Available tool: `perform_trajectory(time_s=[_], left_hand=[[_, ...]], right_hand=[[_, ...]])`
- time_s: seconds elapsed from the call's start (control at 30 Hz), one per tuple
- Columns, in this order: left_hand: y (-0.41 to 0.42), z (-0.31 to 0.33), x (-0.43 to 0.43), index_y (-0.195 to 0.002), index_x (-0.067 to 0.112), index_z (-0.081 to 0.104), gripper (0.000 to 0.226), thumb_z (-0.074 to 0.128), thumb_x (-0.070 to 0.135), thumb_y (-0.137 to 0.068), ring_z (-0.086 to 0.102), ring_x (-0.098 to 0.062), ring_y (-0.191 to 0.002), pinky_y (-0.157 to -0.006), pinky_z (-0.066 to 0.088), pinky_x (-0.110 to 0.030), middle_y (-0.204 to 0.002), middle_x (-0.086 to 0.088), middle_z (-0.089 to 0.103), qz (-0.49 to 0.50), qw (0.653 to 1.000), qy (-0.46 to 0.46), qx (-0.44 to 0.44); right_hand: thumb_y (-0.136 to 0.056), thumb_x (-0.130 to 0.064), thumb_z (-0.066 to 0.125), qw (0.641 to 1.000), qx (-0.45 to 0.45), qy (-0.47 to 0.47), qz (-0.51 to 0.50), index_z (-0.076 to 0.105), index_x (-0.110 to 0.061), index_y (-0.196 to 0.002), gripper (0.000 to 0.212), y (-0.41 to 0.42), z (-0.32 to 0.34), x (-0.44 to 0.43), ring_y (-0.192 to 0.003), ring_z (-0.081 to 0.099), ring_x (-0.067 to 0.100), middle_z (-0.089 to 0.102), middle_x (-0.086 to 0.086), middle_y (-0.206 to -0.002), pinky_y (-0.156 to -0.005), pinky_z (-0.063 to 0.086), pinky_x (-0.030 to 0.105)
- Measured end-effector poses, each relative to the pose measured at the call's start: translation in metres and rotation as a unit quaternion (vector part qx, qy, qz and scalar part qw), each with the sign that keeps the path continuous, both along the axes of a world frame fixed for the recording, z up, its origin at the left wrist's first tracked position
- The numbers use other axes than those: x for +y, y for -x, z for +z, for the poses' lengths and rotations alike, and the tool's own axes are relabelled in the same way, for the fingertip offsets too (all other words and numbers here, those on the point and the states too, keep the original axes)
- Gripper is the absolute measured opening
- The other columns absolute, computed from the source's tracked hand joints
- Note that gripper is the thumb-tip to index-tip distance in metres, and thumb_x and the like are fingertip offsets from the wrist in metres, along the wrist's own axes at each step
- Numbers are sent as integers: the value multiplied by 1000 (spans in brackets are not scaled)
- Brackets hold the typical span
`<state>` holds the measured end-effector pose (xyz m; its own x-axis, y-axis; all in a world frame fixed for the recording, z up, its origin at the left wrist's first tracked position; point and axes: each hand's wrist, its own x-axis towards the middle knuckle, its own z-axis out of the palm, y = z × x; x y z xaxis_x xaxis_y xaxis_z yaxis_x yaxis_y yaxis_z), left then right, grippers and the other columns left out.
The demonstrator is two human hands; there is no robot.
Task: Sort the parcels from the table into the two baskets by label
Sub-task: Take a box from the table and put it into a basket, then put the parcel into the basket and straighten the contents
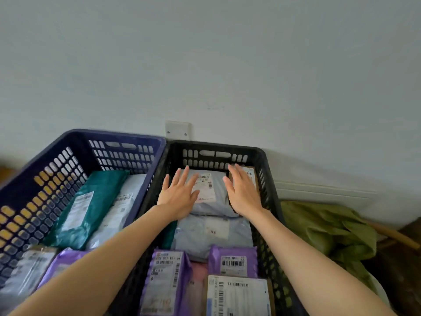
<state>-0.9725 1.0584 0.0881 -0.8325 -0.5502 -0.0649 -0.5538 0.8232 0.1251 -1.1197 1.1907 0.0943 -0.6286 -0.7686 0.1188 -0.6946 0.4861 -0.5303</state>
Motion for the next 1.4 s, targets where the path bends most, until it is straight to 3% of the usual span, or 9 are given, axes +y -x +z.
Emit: perform_trajectory(time_s=[0.5, 0.87, 1.27, 1.4], left_hand=[[-195, 63, 9, -155, 31, 1, 54, 19, 41, -105, -10, -20, -149, -121, -3, -46, -162, 7, -10, 170, 983, 27, 70], [-396, 74, -69, -154, 34, 3, 52, 21, 33, -106, -9, -21, -149, -121, 0, -46, -162, 5, -8, 282, 952, 44, 109], [-607, 51, -202, -154, 34, 4, 52, 23, 34, -105, -4, -19, -150, -122, 8, -42, -163, 4, -5, 299, 947, 0, 122], [-652, 34, -242, -153, 38, 10, 54, 27, 20, -105, 2, -20, -150, -119, 19, -42, -163, 5, 0, 303, 942, -38, 138]], right_hand=[[-104, -37, 35, 978, -2, 102, 181, 35, -15, -148, 49, -160, 47, -60, -144, 25, 17, 31, 3, -155, -116, 24, 34], [-104, -35, 36, 948, -15, 113, 297, 36, -14, -146, 47, -358, 53, -177, -141, 31, 16, 34, 2, -153, -113, 29, 34], [-103, -36, 37, 956, -59, 73, 278, 35, -13, -147, 49, -541, 28, -314, -136, 38, 20, 39, 5, -149, -109, 38, 35], [-103, -35, 38, 960, -73, 46, 268, 34, -12, -146, 49, -579, 15, -351, -135, 40, 22, 39, 7, -148, -108, 40, 37]])
